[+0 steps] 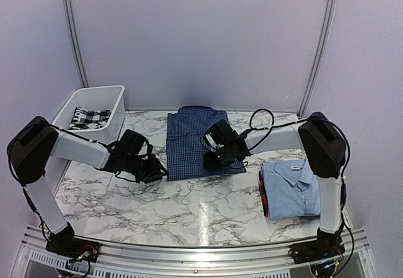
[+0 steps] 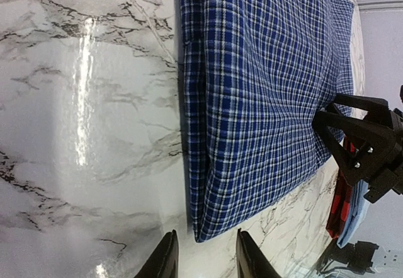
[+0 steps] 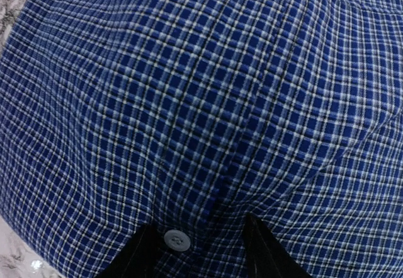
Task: Fold and stack the long sleeve shirts
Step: Pick up the 2/3-rectangle-folded shirt from the center of the board.
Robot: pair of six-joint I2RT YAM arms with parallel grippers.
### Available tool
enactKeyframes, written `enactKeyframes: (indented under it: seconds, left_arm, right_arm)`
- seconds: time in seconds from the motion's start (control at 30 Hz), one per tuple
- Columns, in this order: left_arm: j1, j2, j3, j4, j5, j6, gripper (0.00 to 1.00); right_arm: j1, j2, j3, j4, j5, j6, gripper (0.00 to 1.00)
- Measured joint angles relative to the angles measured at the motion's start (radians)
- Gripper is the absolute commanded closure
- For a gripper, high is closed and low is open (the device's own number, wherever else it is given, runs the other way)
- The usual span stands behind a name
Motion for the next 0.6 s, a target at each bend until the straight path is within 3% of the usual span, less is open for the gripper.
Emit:
enactKeyframes:
  seconds: [0.37,0.6]
  left_arm:
    - [-0.039,0.002,0.008,-0.026,-0.072,0.018,0.63]
    - [-0.071,0.024,0.031,-0.04,-0.097,0.019,0.67]
  right_arm:
    - [0.036,0.014,0.009,-0.01,0.108,0.0,0.45]
    - [0.042,0.014,0.011,-0.015,0.124,0.0,0.43]
